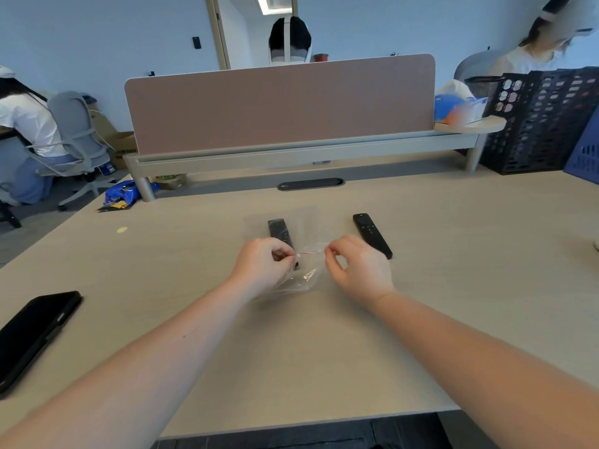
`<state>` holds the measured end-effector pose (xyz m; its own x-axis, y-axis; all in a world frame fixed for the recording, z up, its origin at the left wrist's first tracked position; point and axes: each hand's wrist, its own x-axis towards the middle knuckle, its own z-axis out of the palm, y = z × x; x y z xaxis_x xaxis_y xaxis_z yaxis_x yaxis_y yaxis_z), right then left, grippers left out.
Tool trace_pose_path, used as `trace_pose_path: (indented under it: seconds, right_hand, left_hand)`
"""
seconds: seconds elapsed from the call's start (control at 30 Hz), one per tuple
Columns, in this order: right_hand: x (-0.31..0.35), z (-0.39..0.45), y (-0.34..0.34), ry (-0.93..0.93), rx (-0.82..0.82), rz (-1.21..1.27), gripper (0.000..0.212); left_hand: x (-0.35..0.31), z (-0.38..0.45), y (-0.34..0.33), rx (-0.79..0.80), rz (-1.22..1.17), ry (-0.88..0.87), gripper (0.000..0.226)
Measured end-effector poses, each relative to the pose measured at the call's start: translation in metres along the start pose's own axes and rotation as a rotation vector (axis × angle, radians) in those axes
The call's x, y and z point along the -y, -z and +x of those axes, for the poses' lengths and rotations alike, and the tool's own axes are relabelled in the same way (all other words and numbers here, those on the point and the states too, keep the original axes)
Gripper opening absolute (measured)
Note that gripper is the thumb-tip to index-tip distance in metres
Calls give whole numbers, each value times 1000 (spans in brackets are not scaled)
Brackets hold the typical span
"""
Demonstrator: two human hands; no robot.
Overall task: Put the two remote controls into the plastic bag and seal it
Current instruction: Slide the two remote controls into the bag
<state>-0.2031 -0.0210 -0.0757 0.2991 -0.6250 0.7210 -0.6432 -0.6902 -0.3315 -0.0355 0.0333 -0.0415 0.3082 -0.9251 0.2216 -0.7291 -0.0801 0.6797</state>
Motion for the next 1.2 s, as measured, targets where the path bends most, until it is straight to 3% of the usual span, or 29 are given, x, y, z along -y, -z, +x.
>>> trace_pose_path:
  seconds: [0.07,0.2,0.27,0.4,0.6,0.83,1.0,1.2]
  right_hand:
    - [-18,5,2,-136,40,-98,19]
    - [-42,12,2,-526,422,-360,54]
    - [-48,13,-3,-572,487,-405,50]
    - [-57,17,-9,-554,375,-374,24]
    - [-34,19,11,-517,360,-74,29]
    - [18,21,71,-493,176,280,16]
    - [44,6,103,-434,266,274,14]
    - [52,-3,97,-394,423,215,13]
  left_hand:
    - [1,0,-2,10,-33,11,9]
    - [0,0,-3,13,-15,-4,14]
    - [0,0,-3,-7,34,-24,17]
    - [2,-3,-2,0,191,-78,9]
    - [1,-2,3,-10,184,-157,10]
    - [-13,1,6,-117,16,-15,22]
    - [-18,-1,7,-221,-37,39,16]
    - [-22,-4,10,-189,-17,9,16]
